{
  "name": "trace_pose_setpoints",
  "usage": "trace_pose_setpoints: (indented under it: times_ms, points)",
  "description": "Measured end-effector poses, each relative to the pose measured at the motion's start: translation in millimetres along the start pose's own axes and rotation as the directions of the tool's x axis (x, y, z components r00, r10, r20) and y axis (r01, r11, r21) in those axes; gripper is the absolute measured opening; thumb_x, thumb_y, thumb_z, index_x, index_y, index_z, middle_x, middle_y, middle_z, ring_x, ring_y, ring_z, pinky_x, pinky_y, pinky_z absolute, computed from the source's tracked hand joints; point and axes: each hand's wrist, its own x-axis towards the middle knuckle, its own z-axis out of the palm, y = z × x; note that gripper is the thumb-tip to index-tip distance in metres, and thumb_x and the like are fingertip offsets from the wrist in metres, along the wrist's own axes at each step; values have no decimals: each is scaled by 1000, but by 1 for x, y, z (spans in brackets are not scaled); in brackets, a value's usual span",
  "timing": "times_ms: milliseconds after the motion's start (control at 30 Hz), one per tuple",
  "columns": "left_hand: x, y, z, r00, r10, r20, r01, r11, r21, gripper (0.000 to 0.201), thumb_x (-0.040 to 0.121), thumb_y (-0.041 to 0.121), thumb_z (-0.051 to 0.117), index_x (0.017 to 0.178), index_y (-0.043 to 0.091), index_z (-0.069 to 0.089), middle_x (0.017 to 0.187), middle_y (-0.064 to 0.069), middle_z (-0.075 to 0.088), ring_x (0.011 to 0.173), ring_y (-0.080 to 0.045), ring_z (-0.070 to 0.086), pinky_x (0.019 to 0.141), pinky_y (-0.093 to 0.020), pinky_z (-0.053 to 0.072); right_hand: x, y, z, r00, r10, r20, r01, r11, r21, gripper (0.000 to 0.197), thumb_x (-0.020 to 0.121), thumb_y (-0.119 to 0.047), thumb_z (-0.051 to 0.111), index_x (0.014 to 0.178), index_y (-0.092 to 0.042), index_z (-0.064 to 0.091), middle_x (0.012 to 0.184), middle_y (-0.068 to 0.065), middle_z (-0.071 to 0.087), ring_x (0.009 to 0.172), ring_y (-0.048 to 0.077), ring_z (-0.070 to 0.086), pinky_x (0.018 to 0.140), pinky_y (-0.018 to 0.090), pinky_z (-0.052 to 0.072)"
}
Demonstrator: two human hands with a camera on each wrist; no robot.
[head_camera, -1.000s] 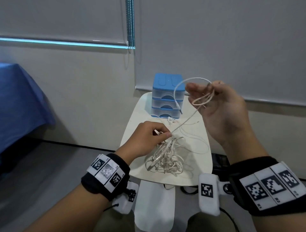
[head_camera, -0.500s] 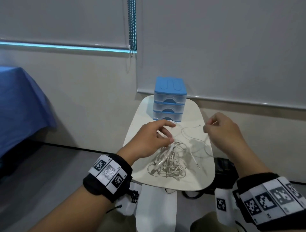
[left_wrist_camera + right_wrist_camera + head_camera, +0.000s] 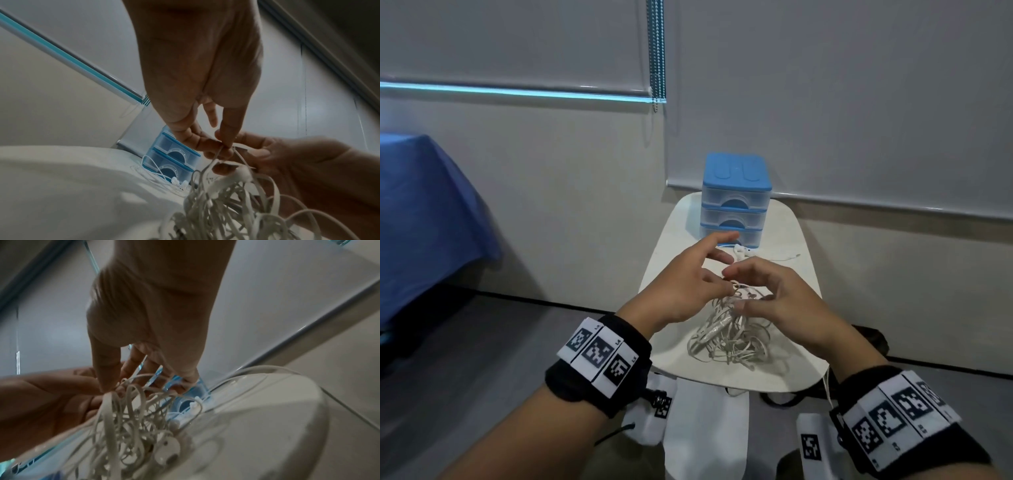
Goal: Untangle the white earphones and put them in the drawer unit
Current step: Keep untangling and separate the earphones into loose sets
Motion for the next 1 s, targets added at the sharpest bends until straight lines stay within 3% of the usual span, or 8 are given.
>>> trace_pose_setpoints:
  times_ms: [133,300,400,467,533,667,900,1000]
  points:
    - [-1,-3,-1,999,5,-50,-6,1000,-9,75,92,-4,66,147,45,49,124,4,59,87,-23,74,89,-34,54,5,10,1,998,33,-52,-30,998,50,11,89,2,72,96,-7,70,92,21,70,79,17,63,75,27,53]
    - [-3,-8,-5,998,-34,-55,32,999,-24,69,90,-2,64,138,47,59,117,2,62,71,-13,56,75,-32,47,9,39,-2,964,252,-85,-232,953,193,19,88,0,68,76,-15,70,84,14,72,75,25,53,64,31,40]
    - [-3,-9,-1,999,-36,26,32,988,148,37,90,17,78,121,34,73,92,4,64,64,-7,49,67,-20,43,13,42,-6,947,303,-103,-271,930,247,20,90,4,65,75,-9,65,68,6,69,56,14,57,55,20,43]
    - [-1,-10,2,998,-55,2,53,968,246,9,90,26,79,99,25,81,75,-1,66,64,-7,51,66,-25,43,16,44,-10,937,332,-106,-297,920,257,23,91,4,65,71,-7,62,60,3,62,51,11,54,50,18,43]
    - [1,-12,3,996,-87,-14,87,963,256,10,92,25,75,87,23,83,80,-9,72,71,-12,55,70,-34,46,17,48,-12,932,348,-102,-317,919,235,25,89,3,68,68,-10,62,62,5,60,53,12,53,51,20,43]
    - [3,-7,3,995,-65,-82,60,996,-67,20,98,11,62,82,16,73,70,13,65,66,-5,51,66,-22,38,18,50,-15,926,367,-83,-343,914,217,18,87,6,67,72,-5,66,71,13,63,57,13,54,54,20,45]
    - [0,2,-10,991,56,-123,-126,703,-700,24,95,11,53,84,20,72,90,0,67,86,-16,60,85,-34,42,23,57,-23,917,392,-74,-366,900,236,24,93,-2,64,89,21,60,83,24,57,64,22,51,58,27,42]
    - [-1,3,-4,998,31,-57,-62,704,-708,21,88,9,50,87,12,71,91,-5,68,81,-19,62,74,-30,45,24,53,-22,907,414,-73,-381,883,273,22,95,-2,58,77,6,68,85,26,58,67,27,50,58,31,44]
